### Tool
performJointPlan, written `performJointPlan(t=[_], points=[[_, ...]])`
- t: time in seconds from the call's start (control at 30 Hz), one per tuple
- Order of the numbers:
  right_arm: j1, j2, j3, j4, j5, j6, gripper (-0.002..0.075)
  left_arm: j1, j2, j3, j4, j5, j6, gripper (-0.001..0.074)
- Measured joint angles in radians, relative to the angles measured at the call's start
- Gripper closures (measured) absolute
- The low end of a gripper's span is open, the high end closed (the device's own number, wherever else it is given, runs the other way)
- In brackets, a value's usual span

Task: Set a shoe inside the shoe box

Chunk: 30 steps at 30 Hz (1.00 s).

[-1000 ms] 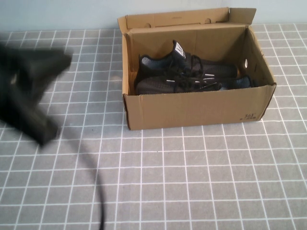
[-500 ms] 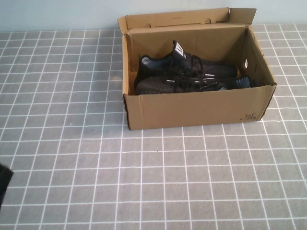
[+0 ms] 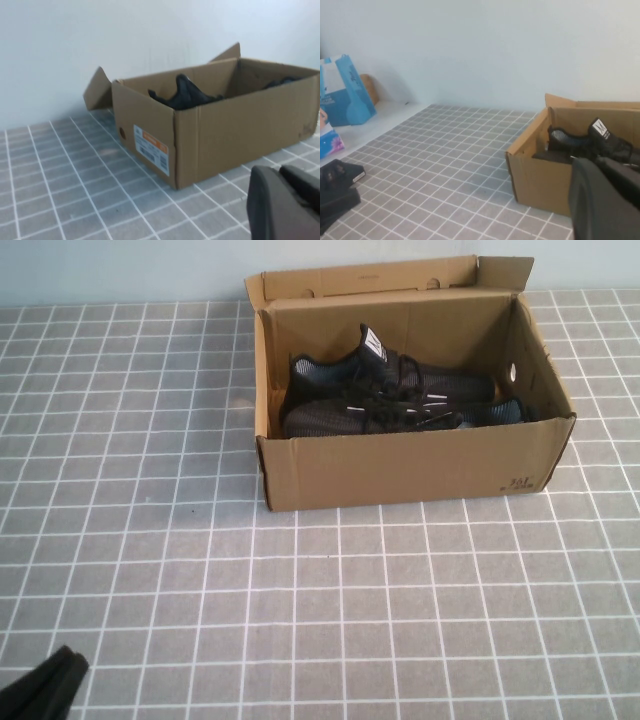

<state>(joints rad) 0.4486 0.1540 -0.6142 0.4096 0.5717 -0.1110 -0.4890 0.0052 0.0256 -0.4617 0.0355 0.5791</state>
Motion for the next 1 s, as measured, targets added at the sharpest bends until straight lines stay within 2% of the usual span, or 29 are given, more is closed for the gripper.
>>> performJointPlan(t=[0.57, 0.73, 0.83, 1.0], points=[[0.0, 0.0, 0.0, -0.001, -0.027, 0.0, 0.0742, 0.0, 0.0, 0.0, 0.0, 0.042, 0.0, 0.0736], [0.0, 0.006, 0.02, -0.168, -0.1, 0.0, 0.0742, 0.0, 0.0, 0.0, 0.0, 0.042, 0.0, 0.0736], [-0.062, 0.012, 0.118, -0.243, -0.206, 0.0, 0.0742, 0.0, 0.0, 0.0, 0.0, 0.042, 0.0, 0.0736], [-0.275, 0.016, 0.351, -0.265, -0.456, 0.0, 0.0742, 0.0, 0.0, 0.0, 0.0, 0.042, 0.0, 0.0736]])
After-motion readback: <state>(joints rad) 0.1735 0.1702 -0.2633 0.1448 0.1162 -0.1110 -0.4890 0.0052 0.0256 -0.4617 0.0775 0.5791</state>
